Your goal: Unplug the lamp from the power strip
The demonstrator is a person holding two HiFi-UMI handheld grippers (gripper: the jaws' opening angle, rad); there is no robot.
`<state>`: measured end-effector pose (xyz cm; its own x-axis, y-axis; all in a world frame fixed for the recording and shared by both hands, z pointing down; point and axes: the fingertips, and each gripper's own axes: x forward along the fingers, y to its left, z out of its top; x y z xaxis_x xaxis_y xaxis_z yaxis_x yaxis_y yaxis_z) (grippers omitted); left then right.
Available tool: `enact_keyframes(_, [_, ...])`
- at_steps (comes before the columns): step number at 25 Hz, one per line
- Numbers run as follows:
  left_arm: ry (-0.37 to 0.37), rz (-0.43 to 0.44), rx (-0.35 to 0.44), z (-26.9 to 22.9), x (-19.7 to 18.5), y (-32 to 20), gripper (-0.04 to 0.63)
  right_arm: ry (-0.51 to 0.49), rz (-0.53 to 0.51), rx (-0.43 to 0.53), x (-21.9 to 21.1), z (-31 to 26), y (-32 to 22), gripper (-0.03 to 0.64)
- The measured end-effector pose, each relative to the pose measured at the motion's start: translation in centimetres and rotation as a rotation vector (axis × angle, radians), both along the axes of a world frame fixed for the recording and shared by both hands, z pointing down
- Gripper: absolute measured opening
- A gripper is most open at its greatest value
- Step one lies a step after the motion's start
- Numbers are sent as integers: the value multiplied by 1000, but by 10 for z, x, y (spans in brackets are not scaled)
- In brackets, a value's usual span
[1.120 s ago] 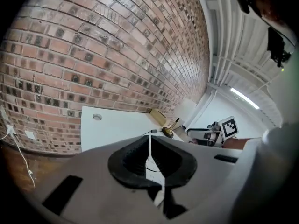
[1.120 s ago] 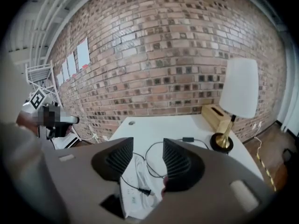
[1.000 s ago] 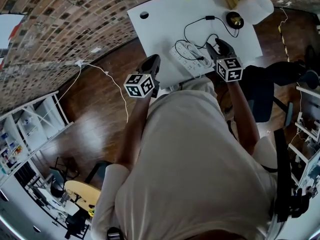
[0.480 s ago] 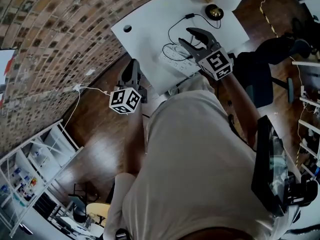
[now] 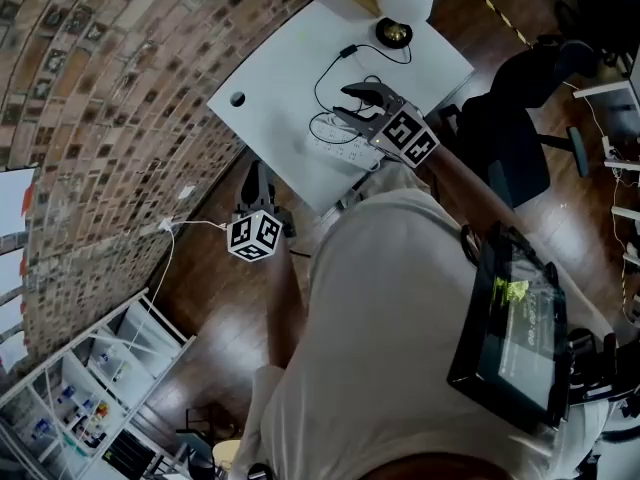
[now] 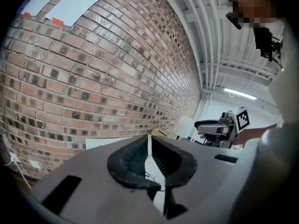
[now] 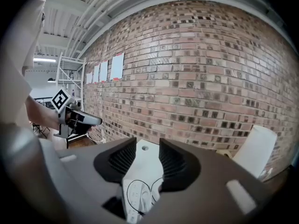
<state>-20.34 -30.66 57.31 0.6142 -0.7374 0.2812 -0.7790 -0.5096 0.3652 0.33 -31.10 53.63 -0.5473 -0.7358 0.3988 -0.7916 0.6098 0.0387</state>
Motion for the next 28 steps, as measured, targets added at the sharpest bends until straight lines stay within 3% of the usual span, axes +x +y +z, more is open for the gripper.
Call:
enact_keyframes(4, [-17,-18,-19,9,6,6,14,-29,24,-11,20,4,-3,144])
enact_keyframes(9, [-46,-15,-20,6,30,14,14,-158,131,-41,67,6,-13,132])
enact_keyframes(14, [-55,-50,-41,4,57,32,12,-179,162,-63,119,9,-10,123])
enact_keyframes(21, [17,-97,-23,-26,121,54,28,-247,155,-102,170,0,6,98])
enact_keyframes(24, [-6,-78,-33,-29,144,77,87,-250,86,-126,159,16,35,98])
enact_keyframes(28, [-33,-93,-14,-38,178,103,89,-267,45,-146,184,22,47,78])
